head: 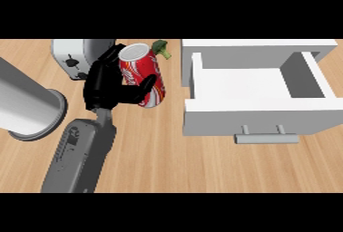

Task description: Pick up the can, place it into the drawer and close the drawer

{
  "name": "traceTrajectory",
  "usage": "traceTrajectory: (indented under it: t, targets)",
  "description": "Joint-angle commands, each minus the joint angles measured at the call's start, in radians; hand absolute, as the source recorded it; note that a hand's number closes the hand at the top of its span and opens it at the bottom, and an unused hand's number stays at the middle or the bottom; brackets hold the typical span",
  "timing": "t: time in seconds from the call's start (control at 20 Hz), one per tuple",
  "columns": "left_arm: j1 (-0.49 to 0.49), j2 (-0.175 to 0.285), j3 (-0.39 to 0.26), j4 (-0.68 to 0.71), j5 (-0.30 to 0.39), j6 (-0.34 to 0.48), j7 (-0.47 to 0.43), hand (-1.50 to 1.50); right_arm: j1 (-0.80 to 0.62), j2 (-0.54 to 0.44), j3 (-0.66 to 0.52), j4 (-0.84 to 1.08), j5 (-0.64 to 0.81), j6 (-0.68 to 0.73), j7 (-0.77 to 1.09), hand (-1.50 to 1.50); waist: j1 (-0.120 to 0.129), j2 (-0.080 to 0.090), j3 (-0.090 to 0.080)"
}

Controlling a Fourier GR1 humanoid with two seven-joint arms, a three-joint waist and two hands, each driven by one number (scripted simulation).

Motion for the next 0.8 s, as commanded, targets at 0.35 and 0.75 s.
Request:
traceTrajectory:
  t: [0.35,0.75]
  targets:
    - [-0.275,-0.002,-0.040,0.104,-0.032,0.155,0.123,1.50,0.021,0.005,0.023,-0.008,0.014,-0.027,-0.012,-1.50,-0.005,0.001,0.000]
    - [-0.440,-0.002,-0.142,0.282,0.073,0.264,0.052,1.50,-0.081,-0.036,0.008,0.006,0.004,-0.047,0.054,-1.50,-0.010,0.003,0.000]
